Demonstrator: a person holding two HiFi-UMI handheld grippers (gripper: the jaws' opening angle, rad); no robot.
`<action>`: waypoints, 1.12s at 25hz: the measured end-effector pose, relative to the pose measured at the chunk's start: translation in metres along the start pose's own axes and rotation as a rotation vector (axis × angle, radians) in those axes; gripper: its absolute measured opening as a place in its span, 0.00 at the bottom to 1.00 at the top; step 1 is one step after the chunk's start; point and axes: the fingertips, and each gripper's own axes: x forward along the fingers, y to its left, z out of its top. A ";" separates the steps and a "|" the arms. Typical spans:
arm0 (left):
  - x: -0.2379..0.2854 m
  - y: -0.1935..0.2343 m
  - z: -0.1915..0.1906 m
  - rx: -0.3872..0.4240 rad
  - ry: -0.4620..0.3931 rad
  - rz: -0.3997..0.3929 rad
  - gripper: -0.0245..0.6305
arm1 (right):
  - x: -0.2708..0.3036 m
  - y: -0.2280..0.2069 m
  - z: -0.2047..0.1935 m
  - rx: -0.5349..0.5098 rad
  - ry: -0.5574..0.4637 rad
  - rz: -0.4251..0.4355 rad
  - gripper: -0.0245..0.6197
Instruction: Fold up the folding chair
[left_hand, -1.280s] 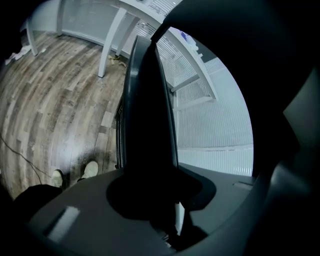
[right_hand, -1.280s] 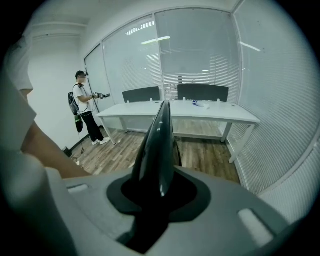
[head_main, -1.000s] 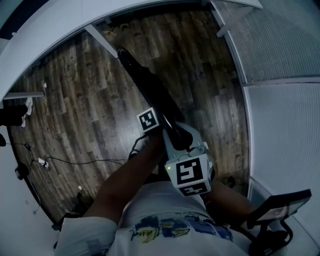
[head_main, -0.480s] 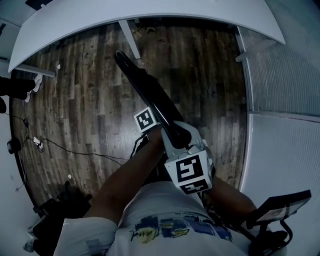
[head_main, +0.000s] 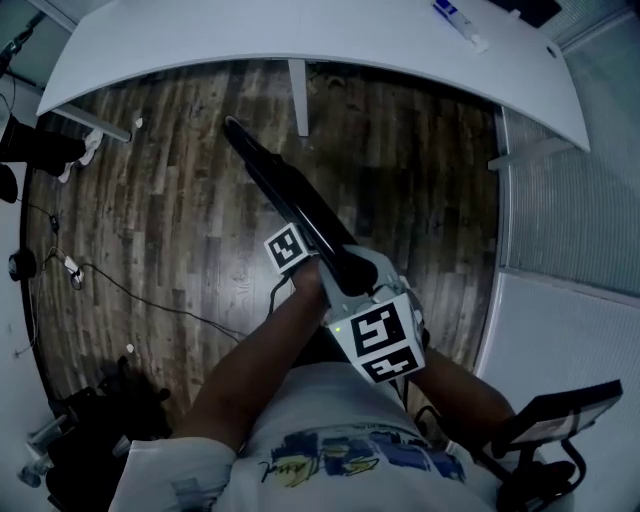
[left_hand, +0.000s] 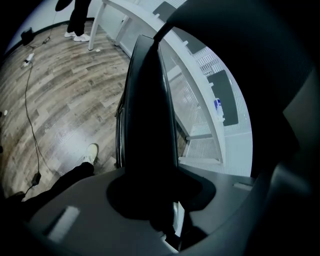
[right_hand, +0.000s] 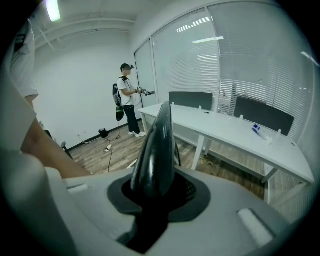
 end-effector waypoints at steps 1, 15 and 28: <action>0.001 0.002 0.011 -0.014 -0.007 0.002 0.22 | 0.009 -0.002 0.006 -0.008 0.004 0.013 0.16; -0.024 0.011 0.127 -0.151 -0.111 -0.026 0.22 | 0.085 0.004 0.093 -0.136 0.025 0.118 0.16; 0.016 0.003 0.200 -0.347 -0.250 0.019 0.22 | 0.143 -0.057 0.119 -0.259 0.047 0.326 0.16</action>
